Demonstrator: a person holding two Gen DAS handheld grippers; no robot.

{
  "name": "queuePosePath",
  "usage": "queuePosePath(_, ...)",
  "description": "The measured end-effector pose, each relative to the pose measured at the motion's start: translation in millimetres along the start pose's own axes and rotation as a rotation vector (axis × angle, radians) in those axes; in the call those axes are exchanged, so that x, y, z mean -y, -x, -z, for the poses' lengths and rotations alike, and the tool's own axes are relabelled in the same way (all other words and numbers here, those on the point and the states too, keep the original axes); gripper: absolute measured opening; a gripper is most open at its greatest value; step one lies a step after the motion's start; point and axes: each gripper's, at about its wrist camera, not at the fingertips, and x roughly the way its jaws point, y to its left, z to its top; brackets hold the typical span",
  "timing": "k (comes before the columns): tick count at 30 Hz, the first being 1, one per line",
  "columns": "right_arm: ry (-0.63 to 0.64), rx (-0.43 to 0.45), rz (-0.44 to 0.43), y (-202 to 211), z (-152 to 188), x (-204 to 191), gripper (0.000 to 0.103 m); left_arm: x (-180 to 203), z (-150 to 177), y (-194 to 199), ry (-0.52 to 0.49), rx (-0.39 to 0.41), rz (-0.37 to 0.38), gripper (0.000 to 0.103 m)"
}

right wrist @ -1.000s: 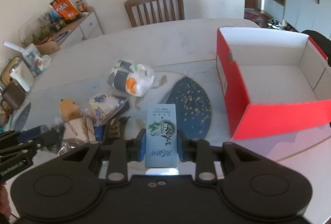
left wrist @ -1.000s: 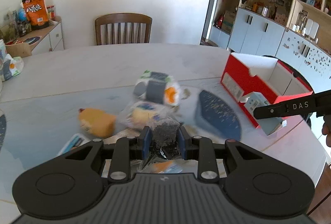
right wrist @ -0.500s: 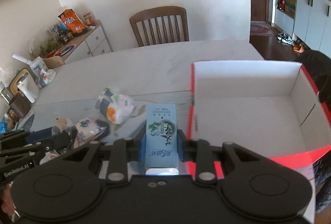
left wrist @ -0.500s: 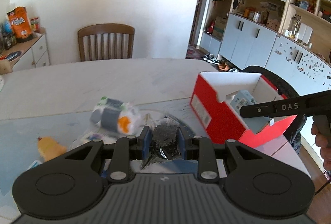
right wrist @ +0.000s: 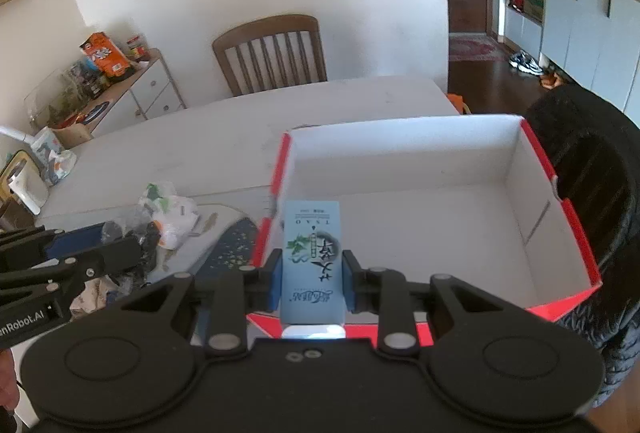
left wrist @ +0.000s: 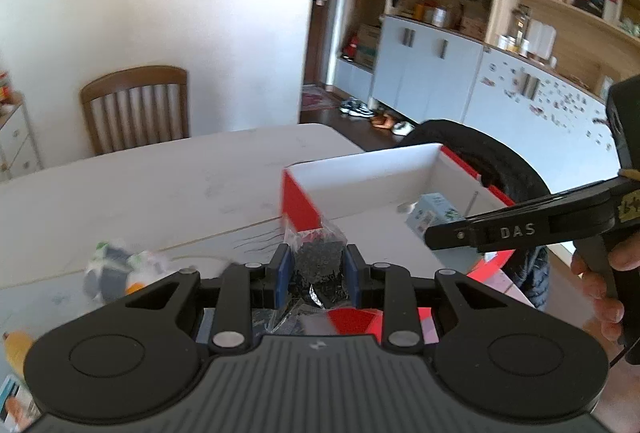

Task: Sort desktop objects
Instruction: 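Carry the black bag and white-blue carton with both grippers into the red box, then open the right gripper to drop the carton while the left releases the black bag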

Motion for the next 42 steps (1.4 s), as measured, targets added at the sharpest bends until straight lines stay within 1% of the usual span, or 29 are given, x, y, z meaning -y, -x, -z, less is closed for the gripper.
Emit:
queuePosePath(5,-0.021,-0.009,0.018,-0.8,-4.6,20.4,0.028,24.3,-11.0,-20.8,-0.073,-0.021,0.043,0.027)
queuePosePath(10,-0.031,-0.009,0.047,-4.7,-10.4,38.8,0.028,42.2,-19.8,-46.2,-0.122,-0.065,0.075,0.027)
queuePosePath(17,-0.045,-0.013,0.082,-20.0,-14.9,62.1,0.028,58.7,-31.9,-84.0,-0.186,-0.121,0.105,0.027)
queuePosePath(24,-0.030,-0.054,0.134,-44.2,-10.2,80.8,0.028,70.1,-32.7,-128.0,-0.260,-0.191,0.138,0.027)
queuePosePath(31,-0.007,-0.096,0.155,-66.5,-4.8,92.8,0.028,83.3,-30.6,-165.9,-0.350,-0.294,0.138,0.027)
queuePosePath(33,-0.006,-0.110,0.154,-73.4,-3.7,96.6,0.028,86.5,-29.3,-177.5,-0.374,-0.329,0.125,0.027)
queuePosePath(36,0.005,-0.108,0.146,-80.2,0.1,100.0,0.028,89.4,-26.9,-193.3,-0.382,-0.379,0.128,0.027)
queuePosePath(42,0.010,-0.161,0.162,-95.1,2.8,109.9,0.028,91.5,-16.7,-214.4,-0.391,-0.458,0.135,0.027)
